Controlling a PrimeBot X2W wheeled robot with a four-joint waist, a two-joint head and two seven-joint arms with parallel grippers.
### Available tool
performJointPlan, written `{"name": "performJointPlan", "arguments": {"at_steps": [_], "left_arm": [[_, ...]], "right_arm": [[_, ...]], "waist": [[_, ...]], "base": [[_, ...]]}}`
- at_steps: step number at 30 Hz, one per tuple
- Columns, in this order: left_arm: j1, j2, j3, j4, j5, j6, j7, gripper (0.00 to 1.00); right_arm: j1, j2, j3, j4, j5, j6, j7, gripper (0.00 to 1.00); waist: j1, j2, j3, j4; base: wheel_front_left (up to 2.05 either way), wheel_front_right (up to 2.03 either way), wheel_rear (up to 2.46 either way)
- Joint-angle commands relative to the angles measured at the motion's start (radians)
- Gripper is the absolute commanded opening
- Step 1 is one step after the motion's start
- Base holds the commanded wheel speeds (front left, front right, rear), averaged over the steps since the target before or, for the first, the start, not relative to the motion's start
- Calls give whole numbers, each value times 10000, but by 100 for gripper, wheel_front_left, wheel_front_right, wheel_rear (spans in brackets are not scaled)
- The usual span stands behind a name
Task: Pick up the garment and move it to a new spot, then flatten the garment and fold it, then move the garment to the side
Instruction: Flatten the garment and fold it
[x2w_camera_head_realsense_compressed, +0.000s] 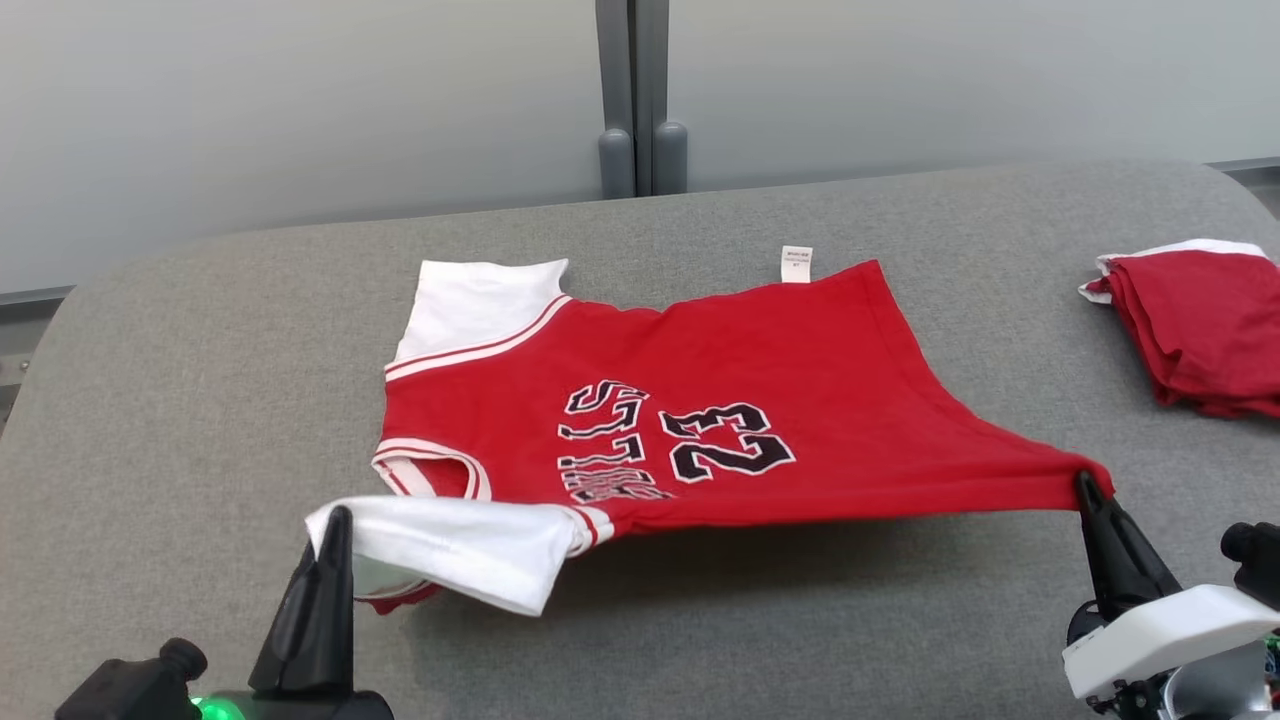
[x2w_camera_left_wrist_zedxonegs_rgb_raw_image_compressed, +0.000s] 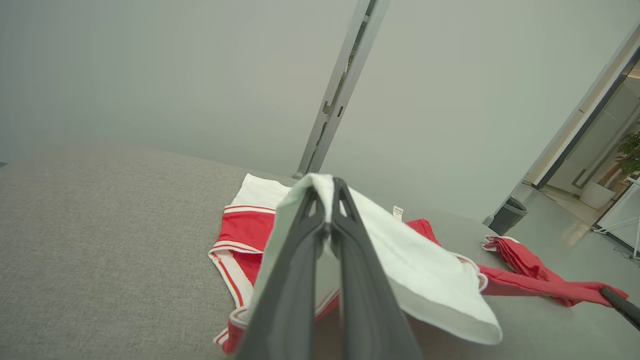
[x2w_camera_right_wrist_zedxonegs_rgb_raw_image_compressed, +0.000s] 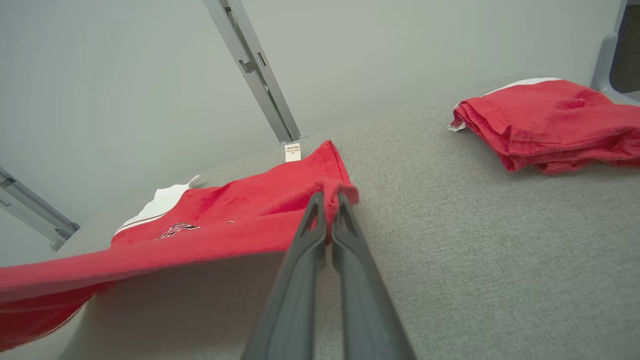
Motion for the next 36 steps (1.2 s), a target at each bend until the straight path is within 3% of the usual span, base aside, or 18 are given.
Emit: {"name": "performJointPlan", "arguments": {"at_steps": [1, 17, 27, 36], "left_arm": [[126, -12, -39, 151, -170, -21, 49, 0], [-76, 91, -708, 1863, -497, -453, 754, 0], [-2035, -340, -1198, 3914, -218, -1033, 245, 0], [-4009, -791, -1475, 6199, 3, -1281, -609, 0]], "right_arm": [[160, -28, 34, 136, 231, -10, 75, 0], [-87, -27, 491, 1744, -256, -10, 222, 0], [-1005, -27, 491, 3126, 342, -10, 130, 0], [-2538, -28, 535, 4519, 296, -10, -551, 0]], "waist": [[1, 0, 24, -37], [1, 0, 155, 99], [1, 0, 427, 149], [1, 0, 748, 64]], "base": [[0, 0, 0], [0, 0, 0], [0, 0, 0], [0, 0, 0]]}}
